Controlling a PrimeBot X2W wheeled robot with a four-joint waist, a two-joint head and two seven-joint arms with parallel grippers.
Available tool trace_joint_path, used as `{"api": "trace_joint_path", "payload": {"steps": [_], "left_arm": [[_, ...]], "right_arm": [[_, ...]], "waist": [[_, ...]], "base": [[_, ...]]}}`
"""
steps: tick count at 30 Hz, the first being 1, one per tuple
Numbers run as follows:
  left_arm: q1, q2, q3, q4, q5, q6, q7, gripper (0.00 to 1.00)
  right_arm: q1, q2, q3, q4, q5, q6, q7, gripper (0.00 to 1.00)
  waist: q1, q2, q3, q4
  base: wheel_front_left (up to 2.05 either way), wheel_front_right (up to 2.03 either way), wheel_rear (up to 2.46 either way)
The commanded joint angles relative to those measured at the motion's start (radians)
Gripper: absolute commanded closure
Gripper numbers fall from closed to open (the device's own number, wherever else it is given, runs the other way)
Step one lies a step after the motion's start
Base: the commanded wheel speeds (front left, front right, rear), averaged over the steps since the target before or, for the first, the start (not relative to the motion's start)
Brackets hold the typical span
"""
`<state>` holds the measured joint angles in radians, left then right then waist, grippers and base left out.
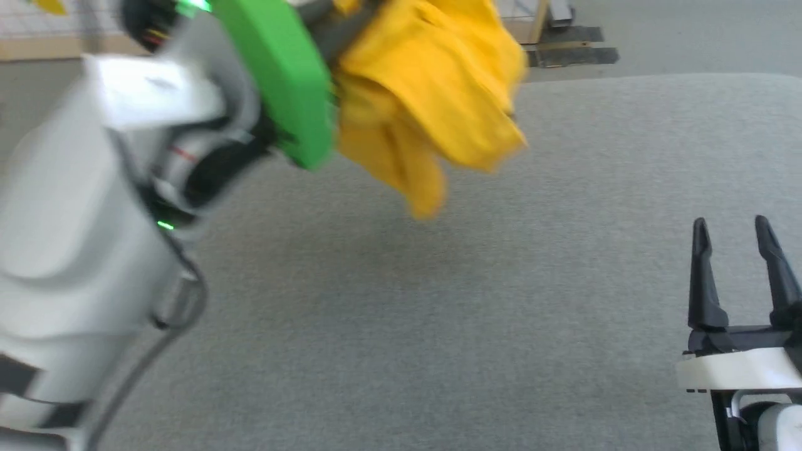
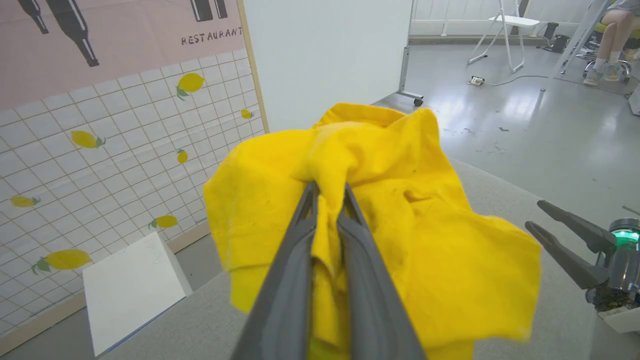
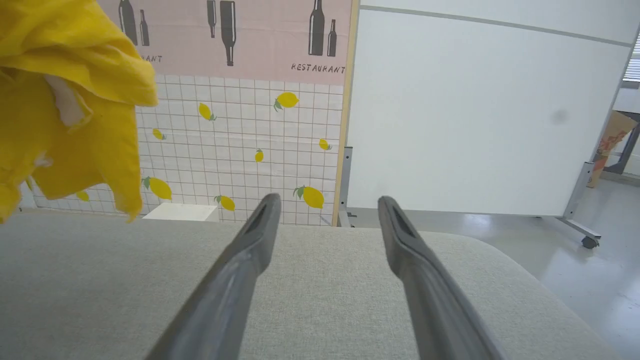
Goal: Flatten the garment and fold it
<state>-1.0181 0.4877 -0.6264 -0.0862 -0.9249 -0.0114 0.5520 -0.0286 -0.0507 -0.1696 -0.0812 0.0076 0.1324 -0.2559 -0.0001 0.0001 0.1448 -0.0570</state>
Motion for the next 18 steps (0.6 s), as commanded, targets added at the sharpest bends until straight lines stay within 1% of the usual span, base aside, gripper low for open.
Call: {"api": "trace_joint_path", "payload": {"steps": [1, 6, 9, 11, 14, 18], "left_arm": [[0.037, -0.033, -0.020, 0.009, 0.016, 0.017, -0.021, 1.00], [0.132, -0.148, -0.087, 0.081, 0.053, 0.041, -0.135, 1.00], [0.197, -0.198, -0.140, 0.163, 0.094, 0.040, -0.214, 1.00], [0.234, -0.217, -0.181, 0.233, 0.140, 0.043, -0.264, 1.00], [0.289, -0.243, -0.249, 0.357, 0.195, 0.044, -0.312, 1.00], [0.350, -0.285, -0.311, 0.526, 0.216, 0.034, -0.341, 1.00]], "right_arm": [[0.012, 0.001, -0.007, -0.008, 0.002, -0.002, -0.006, 0.00], [0.022, 0.001, -0.030, -0.019, 0.008, -0.002, -0.006, 0.00], [0.023, 0.001, -0.023, -0.020, 0.011, -0.002, -0.006, 0.00], [0.021, 0.001, -0.017, -0.020, 0.013, -0.002, -0.006, 0.00], [0.017, 0.001, -0.009, -0.020, 0.016, -0.002, -0.006, 0.00], [0.014, 0.001, 0.004, -0.016, 0.018, -0.002, -0.006, 0.00]], "waist": [[0.0001, -0.0001, -0.014, -0.049], [0.0001, -0.0001, -0.001, -0.083], [0.0001, -0.0001, 0.006, -0.100], [0.0001, -0.0001, 0.011, -0.108], [0.0001, -0.0001, 0.017, -0.117], [0.0001, -0.0001, 0.021, -0.118]], "base": [[0.00, 0.00, 0.00], [0.00, 0.00, 0.00], [0.00, 0.00, 0.00], [0.00, 0.00, 0.00], [0.00, 0.00, 0.00], [0.00, 0.00, 0.00]]}}
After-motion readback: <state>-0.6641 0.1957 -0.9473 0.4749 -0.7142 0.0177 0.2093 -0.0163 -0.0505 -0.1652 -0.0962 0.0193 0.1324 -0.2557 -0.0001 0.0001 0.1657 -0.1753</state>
